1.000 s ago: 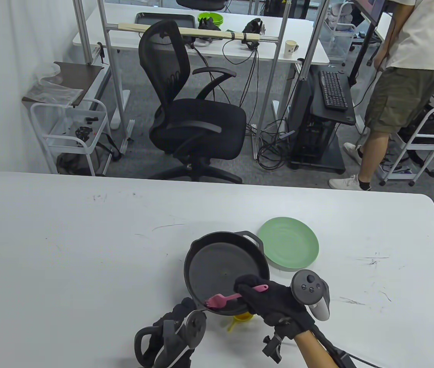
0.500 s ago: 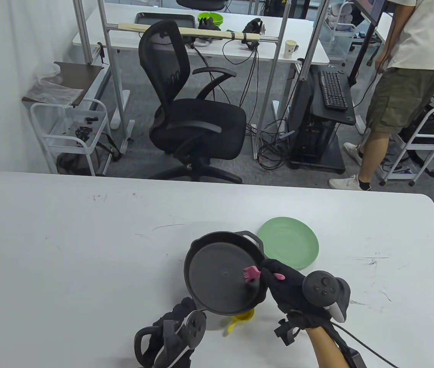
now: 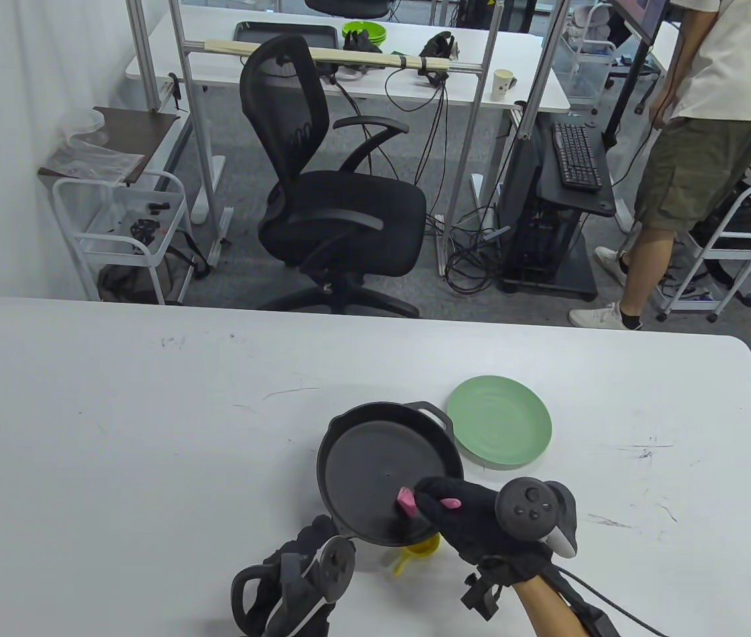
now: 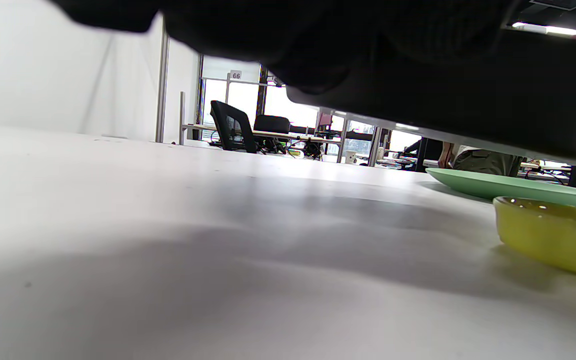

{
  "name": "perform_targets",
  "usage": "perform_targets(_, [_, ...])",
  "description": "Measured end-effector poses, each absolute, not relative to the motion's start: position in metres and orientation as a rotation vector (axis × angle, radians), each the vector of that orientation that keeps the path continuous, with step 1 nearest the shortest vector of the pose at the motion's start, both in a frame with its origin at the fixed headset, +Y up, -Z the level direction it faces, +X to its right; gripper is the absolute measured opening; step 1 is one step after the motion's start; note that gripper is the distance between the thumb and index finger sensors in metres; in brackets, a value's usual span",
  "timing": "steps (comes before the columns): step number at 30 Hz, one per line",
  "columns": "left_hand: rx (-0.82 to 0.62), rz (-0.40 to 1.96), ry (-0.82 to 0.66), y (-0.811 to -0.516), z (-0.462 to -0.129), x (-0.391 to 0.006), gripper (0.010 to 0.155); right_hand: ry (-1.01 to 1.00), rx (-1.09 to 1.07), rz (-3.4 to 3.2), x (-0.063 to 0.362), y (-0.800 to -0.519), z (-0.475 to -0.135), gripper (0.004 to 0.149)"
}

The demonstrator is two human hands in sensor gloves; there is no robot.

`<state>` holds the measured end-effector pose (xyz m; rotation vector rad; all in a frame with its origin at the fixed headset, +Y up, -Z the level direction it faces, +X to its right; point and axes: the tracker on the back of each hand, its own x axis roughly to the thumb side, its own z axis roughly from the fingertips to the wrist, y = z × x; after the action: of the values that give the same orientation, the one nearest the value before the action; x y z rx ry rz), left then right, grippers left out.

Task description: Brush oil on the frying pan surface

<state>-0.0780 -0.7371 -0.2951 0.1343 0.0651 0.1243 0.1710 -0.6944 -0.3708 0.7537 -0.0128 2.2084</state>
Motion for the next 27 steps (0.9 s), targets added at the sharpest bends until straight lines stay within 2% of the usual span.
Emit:
perform_targets(4, [0.135, 0.126, 0.068, -0.737, -0.295, -0.079, 0.063, 0.122, 0.716, 2.007, 0.170, -0.700, -0.373, 0.042])
perform_targets(19, [0.124, 0.116, 0.199, -0.737, -0.302, -0.108, 0.063, -0.118, 0.398, 1.764, 0.238, -0.689, -0.388, 0.039])
perform_targets(27, [0.117, 0.113, 0.239, -0.738, -0.304, -0.116, 0.063, -0.043, 0.310, 1.930, 0.237, -0.720, -0.401, 0.039])
